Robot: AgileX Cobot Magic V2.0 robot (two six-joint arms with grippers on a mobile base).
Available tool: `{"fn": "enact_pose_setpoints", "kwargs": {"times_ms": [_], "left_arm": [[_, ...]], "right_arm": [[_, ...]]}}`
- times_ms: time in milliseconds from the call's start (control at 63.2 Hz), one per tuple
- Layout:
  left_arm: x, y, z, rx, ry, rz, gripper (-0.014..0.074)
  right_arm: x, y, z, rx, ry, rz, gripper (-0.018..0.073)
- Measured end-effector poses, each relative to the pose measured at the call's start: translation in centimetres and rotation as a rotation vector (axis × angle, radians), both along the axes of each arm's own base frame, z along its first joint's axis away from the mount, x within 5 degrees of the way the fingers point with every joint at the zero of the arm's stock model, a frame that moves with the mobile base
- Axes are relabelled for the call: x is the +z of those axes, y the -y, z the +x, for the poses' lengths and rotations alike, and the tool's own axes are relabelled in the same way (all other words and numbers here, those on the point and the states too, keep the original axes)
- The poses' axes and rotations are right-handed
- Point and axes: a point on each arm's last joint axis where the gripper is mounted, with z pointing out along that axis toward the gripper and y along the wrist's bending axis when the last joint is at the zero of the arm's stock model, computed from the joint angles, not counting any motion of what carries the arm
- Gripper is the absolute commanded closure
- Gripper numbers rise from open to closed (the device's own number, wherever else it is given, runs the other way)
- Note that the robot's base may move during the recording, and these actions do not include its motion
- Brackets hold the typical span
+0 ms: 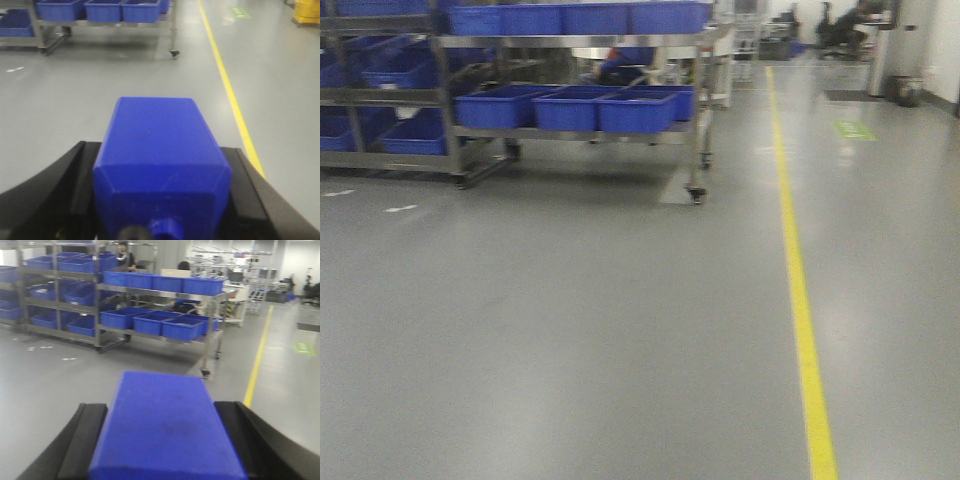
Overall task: Pick and sort blue part to right shelf
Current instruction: 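Drive the base away from the table carrying both blue parts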
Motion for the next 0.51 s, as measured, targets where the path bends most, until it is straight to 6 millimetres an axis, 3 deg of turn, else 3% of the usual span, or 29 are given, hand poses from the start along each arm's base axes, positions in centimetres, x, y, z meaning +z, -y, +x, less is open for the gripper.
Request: {"fn": "enact_pose_setpoints", "kwargs": {"times_ms": [506], "left_arm": [[0.0,0.0,0.0,0.0,0.0,0.0,0.0241]], "right_arm": [[0.0,0.0,0.0,0.0,0.0,0.0,0.0273]]}}
